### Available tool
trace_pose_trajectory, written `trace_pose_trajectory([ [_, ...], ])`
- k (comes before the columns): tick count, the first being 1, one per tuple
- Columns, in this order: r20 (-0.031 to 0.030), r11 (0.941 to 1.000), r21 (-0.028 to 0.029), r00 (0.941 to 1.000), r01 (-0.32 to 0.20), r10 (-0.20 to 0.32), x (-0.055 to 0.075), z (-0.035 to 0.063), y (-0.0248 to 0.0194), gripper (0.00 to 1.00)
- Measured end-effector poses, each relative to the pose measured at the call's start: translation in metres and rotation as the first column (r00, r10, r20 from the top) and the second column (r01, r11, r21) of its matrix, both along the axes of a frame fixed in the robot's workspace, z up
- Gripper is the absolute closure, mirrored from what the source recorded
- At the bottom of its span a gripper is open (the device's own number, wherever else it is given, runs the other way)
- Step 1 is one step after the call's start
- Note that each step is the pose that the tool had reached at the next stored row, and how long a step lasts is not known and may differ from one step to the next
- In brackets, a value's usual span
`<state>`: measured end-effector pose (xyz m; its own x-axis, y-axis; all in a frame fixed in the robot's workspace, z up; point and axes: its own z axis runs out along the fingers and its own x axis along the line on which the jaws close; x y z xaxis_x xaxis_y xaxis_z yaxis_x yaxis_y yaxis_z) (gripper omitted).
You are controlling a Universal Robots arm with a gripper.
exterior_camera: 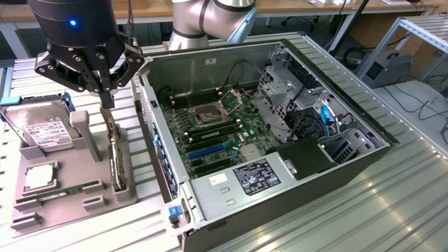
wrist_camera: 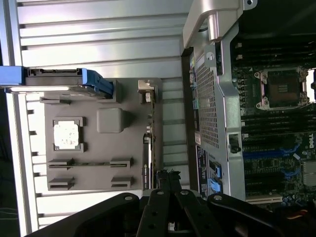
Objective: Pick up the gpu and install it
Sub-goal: 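Reach for the gpu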
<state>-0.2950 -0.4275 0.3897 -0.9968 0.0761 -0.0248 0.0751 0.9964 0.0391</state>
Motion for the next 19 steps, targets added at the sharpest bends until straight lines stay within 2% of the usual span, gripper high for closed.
trace_pose_trajectory([
  [19, 0.0001, 1.0000, 0.0000, 1.0000, 0.000, 0.000, 0.0000, -0.0002, -0.0095, 0.89],
])
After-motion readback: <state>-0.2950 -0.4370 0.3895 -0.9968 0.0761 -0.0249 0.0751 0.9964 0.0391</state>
